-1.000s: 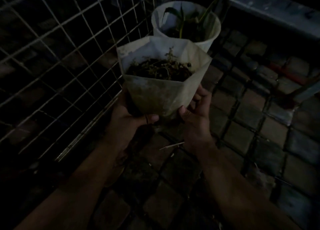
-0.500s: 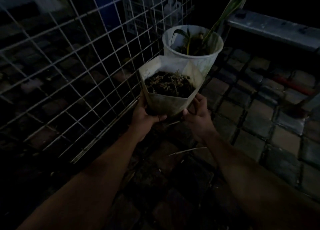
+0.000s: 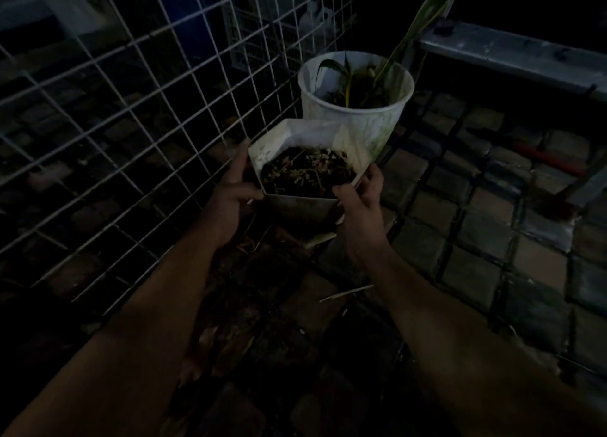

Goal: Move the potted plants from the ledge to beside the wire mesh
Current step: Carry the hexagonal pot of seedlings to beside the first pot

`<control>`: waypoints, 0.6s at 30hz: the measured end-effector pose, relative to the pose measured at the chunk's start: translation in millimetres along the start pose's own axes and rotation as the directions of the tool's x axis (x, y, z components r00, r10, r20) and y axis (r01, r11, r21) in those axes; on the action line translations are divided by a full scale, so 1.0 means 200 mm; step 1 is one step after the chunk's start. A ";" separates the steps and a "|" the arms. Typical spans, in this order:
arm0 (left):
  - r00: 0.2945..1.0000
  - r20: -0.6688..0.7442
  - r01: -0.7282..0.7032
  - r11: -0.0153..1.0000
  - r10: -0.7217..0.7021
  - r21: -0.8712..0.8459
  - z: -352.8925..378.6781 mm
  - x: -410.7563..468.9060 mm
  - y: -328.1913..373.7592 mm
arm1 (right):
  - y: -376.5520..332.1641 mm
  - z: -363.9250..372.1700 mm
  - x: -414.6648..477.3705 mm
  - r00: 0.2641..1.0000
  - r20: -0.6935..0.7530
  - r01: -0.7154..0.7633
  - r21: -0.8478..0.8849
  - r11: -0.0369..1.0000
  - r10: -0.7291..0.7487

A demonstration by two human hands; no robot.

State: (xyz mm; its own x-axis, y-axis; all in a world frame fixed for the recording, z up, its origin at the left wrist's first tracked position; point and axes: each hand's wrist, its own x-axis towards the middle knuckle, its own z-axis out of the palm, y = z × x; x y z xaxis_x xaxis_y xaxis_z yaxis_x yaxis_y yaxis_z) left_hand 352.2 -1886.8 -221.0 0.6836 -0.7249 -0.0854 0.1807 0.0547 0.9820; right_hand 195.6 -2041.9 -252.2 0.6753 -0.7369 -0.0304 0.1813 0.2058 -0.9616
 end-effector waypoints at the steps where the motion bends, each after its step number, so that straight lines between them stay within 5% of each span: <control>1: 0.999 0.036 -0.010 0.999 0.009 0.036 0.00 0.01 0.03 | 0.00 -0.01 0.00 0.999 0.032 0.000 0.017 1.000 0.000; 3: 0.992 0.123 -0.033 0.944 -0.008 0.328 0.03 0.03 0.07 | -0.01 -0.03 0.01 0.995 0.099 0.001 0.068 0.998 -0.008; 6: 0.996 0.090 -0.072 0.705 0.011 0.705 0.07 0.04 0.09 | -0.05 -0.04 0.04 0.993 0.117 -0.016 0.031 0.999 0.012; 14: 0.955 0.068 -0.267 0.738 0.289 0.620 0.13 0.00 0.13 | -0.07 -0.06 0.13 0.988 0.143 -0.045 -0.053 0.998 0.052; 18: 0.957 0.000 -0.225 0.743 0.290 0.630 0.03 0.04 0.18 | -0.02 0.05 0.09 0.983 0.168 -0.061 -0.055 0.997 0.070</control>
State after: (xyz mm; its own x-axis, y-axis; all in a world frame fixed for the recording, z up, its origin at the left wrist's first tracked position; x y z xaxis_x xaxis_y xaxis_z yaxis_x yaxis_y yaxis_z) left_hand 358.6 -1894.8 -185.6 0.7065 -0.6781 0.2027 -0.4650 -0.2289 0.8552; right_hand 214.4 -2049.1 -246.5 0.7970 -0.6019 -0.0511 0.0997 0.2146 -0.9716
